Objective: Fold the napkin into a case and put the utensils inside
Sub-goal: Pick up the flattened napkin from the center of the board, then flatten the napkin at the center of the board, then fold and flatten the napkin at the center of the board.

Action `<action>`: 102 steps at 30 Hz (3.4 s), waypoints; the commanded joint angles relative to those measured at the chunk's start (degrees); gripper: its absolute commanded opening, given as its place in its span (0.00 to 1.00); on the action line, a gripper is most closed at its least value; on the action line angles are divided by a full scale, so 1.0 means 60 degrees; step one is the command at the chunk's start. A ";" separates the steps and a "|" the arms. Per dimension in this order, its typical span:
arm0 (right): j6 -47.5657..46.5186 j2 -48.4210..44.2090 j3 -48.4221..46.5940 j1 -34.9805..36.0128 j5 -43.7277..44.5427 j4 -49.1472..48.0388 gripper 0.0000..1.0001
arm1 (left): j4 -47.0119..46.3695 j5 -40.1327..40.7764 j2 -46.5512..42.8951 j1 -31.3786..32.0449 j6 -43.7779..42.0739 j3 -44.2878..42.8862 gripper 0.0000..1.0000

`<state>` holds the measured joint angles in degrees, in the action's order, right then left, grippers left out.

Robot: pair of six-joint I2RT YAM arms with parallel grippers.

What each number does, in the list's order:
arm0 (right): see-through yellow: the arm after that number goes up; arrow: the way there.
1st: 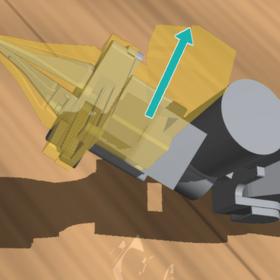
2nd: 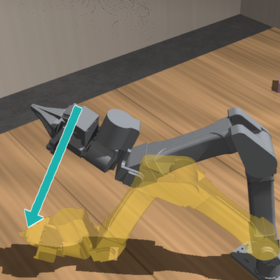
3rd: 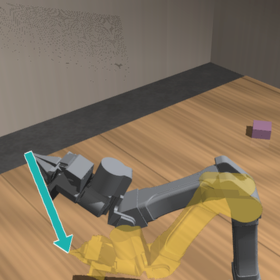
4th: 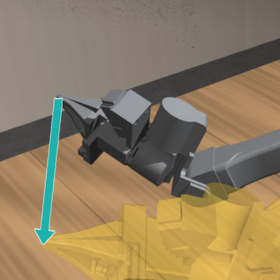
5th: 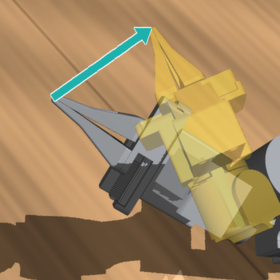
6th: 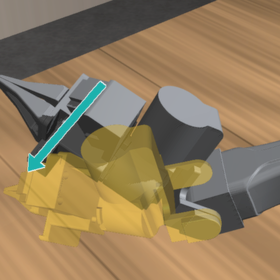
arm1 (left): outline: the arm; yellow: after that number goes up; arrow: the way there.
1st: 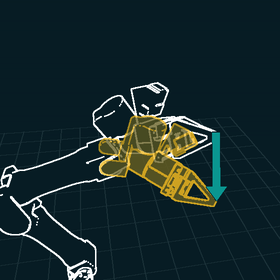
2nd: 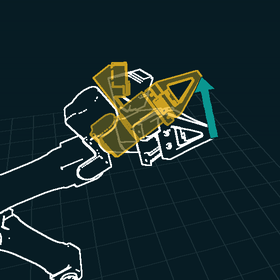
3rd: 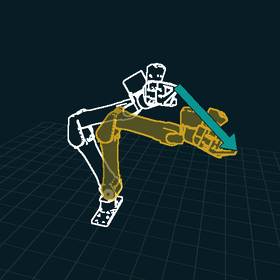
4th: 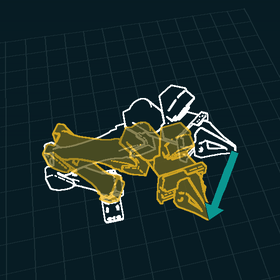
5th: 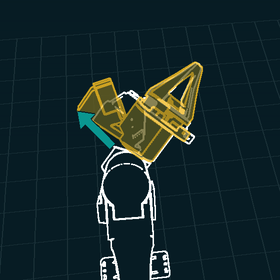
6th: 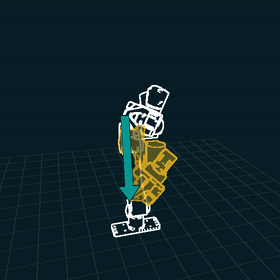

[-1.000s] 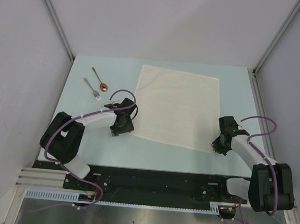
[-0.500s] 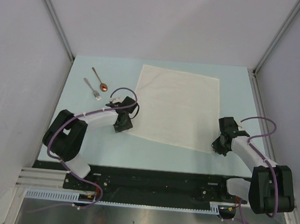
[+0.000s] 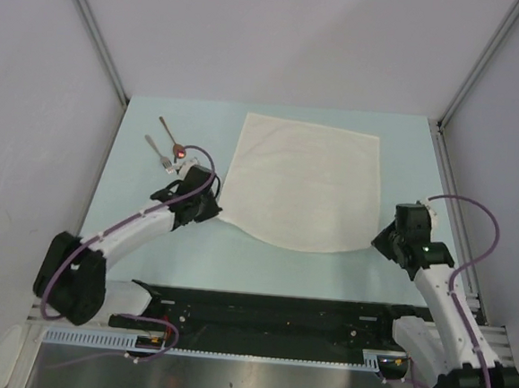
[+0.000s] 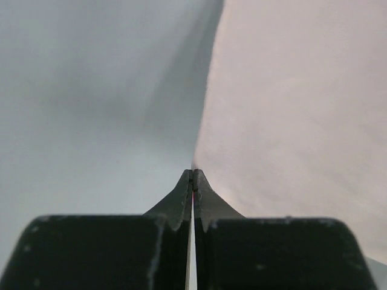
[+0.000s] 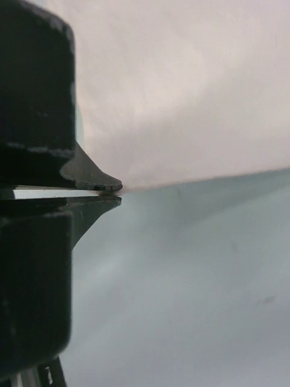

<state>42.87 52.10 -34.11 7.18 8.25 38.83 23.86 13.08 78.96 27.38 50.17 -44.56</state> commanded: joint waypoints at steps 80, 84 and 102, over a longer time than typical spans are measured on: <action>-0.1228 0.0927 -0.0292 -0.0186 -0.3192 0.1467 0.00 | 0.1736 -0.1770 -0.0312 -0.2673 -0.3719 -0.1129 0.00; -0.0950 0.0459 -0.0190 -0.0157 -0.2986 0.1702 0.00 | 0.1912 -0.1463 -0.0781 -0.2673 -0.3719 -0.0910 0.00; 0.0223 0.0779 0.0719 0.1323 -0.2650 0.1411 0.00 | 0.2280 -0.0832 0.0258 -0.2673 -0.3528 -0.0704 0.00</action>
<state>42.41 55.46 -30.70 14.61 -10.17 48.56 38.20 5.93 79.35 11.81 28.49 -49.17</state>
